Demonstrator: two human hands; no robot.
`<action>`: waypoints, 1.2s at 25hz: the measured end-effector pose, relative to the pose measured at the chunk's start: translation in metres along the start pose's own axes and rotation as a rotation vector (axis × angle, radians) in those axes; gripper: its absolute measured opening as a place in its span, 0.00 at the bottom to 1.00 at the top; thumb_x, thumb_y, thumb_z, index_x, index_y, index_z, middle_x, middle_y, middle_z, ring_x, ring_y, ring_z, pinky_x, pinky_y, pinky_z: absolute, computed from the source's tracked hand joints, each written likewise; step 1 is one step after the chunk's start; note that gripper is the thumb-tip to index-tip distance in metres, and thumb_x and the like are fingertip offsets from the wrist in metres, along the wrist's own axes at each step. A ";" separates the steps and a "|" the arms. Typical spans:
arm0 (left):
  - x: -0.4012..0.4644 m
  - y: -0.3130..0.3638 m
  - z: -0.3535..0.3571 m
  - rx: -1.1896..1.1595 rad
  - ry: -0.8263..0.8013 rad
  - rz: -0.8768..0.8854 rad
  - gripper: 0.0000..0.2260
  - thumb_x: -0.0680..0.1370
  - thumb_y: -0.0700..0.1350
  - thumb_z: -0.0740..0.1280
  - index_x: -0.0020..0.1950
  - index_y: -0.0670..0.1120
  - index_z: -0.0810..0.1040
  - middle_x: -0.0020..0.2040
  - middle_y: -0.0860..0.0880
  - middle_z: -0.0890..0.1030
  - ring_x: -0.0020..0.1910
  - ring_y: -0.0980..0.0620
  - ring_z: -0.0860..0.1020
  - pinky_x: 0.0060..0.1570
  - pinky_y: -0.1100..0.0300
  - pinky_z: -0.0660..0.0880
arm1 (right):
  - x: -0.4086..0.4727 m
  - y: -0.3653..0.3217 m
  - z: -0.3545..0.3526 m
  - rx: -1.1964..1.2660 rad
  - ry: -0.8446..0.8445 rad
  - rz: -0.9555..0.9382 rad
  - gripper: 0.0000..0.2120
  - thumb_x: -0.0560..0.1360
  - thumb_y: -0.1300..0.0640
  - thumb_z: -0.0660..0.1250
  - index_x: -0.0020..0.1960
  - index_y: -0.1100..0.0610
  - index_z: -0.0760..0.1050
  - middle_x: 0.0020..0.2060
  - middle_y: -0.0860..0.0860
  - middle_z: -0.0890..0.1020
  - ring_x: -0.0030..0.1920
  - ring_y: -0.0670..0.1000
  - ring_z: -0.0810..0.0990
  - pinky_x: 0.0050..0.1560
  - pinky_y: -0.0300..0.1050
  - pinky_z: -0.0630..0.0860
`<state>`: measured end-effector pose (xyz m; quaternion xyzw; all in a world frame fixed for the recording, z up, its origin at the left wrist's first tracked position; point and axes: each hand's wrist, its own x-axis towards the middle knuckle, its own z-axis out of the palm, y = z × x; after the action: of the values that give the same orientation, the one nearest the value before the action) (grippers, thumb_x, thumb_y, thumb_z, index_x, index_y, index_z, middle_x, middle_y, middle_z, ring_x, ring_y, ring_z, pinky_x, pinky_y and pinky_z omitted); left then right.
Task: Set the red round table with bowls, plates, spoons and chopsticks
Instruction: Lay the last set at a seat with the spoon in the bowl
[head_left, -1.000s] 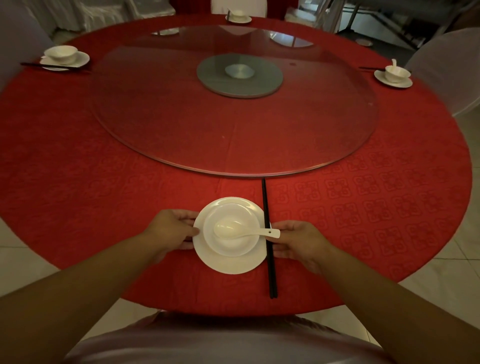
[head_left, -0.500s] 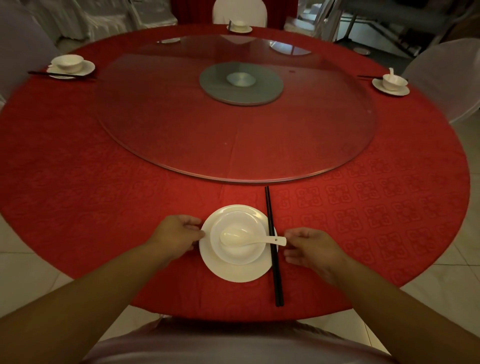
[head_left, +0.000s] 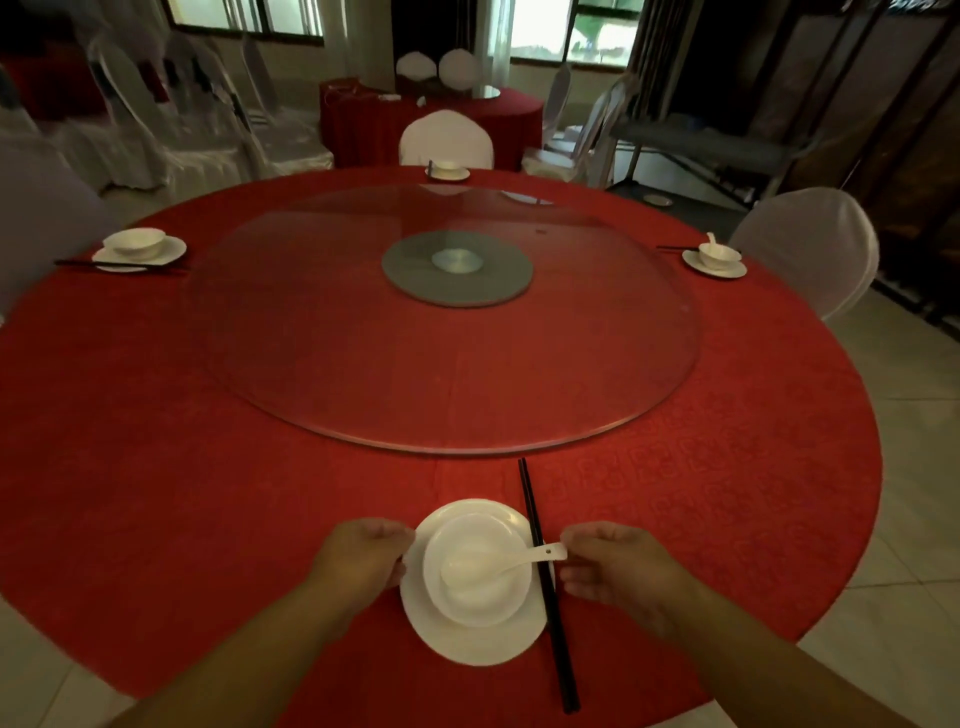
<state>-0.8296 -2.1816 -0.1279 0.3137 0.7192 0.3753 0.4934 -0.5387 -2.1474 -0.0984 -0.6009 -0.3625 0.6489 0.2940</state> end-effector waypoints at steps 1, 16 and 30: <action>0.003 -0.002 -0.002 0.026 0.028 0.017 0.04 0.78 0.41 0.71 0.45 0.43 0.85 0.41 0.41 0.85 0.38 0.47 0.80 0.44 0.52 0.80 | 0.001 -0.001 -0.002 0.020 0.030 0.008 0.08 0.79 0.60 0.69 0.55 0.64 0.80 0.47 0.61 0.86 0.42 0.57 0.84 0.40 0.49 0.83; 0.023 -0.021 -0.020 0.149 -0.222 0.035 0.07 0.71 0.36 0.78 0.48 0.43 0.89 0.48 0.44 0.88 0.54 0.45 0.85 0.65 0.48 0.75 | 0.016 0.020 -0.002 -0.215 -0.013 -0.011 0.11 0.71 0.63 0.78 0.49 0.69 0.83 0.25 0.50 0.76 0.24 0.46 0.71 0.26 0.37 0.67; 0.020 -0.022 -0.013 0.180 -0.140 0.045 0.04 0.75 0.37 0.73 0.47 0.44 0.87 0.45 0.42 0.87 0.42 0.50 0.76 0.36 0.62 0.71 | 0.022 0.025 0.006 -0.278 0.029 -0.037 0.07 0.71 0.63 0.76 0.49 0.62 0.83 0.30 0.51 0.81 0.28 0.46 0.75 0.29 0.38 0.70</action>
<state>-0.8499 -2.1798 -0.1528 0.3982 0.7066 0.2976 0.5036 -0.5452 -2.1444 -0.1311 -0.6384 -0.4556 0.5781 0.2254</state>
